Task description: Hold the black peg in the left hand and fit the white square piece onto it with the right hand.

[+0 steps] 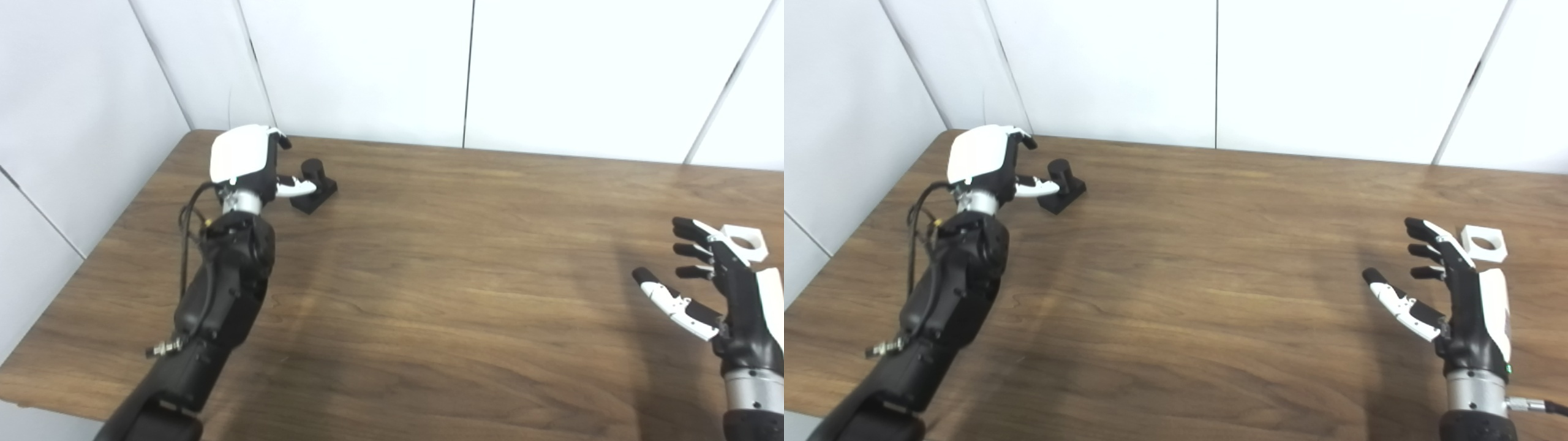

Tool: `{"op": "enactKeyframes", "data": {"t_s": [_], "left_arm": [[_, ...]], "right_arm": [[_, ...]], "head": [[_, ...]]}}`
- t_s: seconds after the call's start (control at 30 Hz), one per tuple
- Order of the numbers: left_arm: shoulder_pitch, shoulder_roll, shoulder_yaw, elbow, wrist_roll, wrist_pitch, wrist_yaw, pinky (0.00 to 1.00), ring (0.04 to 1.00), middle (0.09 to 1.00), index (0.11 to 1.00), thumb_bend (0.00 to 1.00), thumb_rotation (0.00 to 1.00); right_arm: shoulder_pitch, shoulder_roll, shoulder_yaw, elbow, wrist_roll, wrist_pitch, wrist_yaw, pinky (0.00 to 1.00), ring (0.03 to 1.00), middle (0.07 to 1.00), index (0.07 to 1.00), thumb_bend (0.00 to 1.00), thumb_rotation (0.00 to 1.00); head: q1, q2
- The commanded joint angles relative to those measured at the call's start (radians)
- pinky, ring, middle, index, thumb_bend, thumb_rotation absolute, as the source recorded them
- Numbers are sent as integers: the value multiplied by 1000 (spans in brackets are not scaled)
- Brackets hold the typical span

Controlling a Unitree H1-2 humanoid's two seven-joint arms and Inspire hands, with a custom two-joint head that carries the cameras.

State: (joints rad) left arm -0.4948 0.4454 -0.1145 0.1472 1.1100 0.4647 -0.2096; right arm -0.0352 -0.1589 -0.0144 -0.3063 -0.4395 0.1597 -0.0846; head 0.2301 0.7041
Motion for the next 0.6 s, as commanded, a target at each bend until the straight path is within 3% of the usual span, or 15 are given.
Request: {"op": "enactKeyframes", "data": {"t_s": [0.0,0.13,0.23,0.4,0.57], "left_arm": [[-75,44,-2,-3,68,5,-83,826,883,886,669,858,452],[-129,67,-17,20,111,5,-240,819,860,854,619,901,424],[-152,68,-12,34,131,5,-308,848,867,850,623,916,412],[-170,73,-23,56,154,5,-364,861,883,850,627,924,436],[-176,68,-24,74,167,5,-385,876,901,855,663,927,470]], "right_arm": [[-23,1,-3,-32,-4,-30,-12,621,751,792,788,526,244],[-21,4,-1,-32,-7,-32,-14,623,751,789,787,530,242],[-19,3,0,-29,-7,-39,-16,623,749,787,784,533,240],[-15,1,2,-35,-18,-31,-14,614,741,784,782,533,267],[-13,1,-2,-38,-22,-31,-14,621,746,787,781,527,234]], "head": [[-1,2],[-5,4],[-7,4],[-9,8],[-10,10]]}}
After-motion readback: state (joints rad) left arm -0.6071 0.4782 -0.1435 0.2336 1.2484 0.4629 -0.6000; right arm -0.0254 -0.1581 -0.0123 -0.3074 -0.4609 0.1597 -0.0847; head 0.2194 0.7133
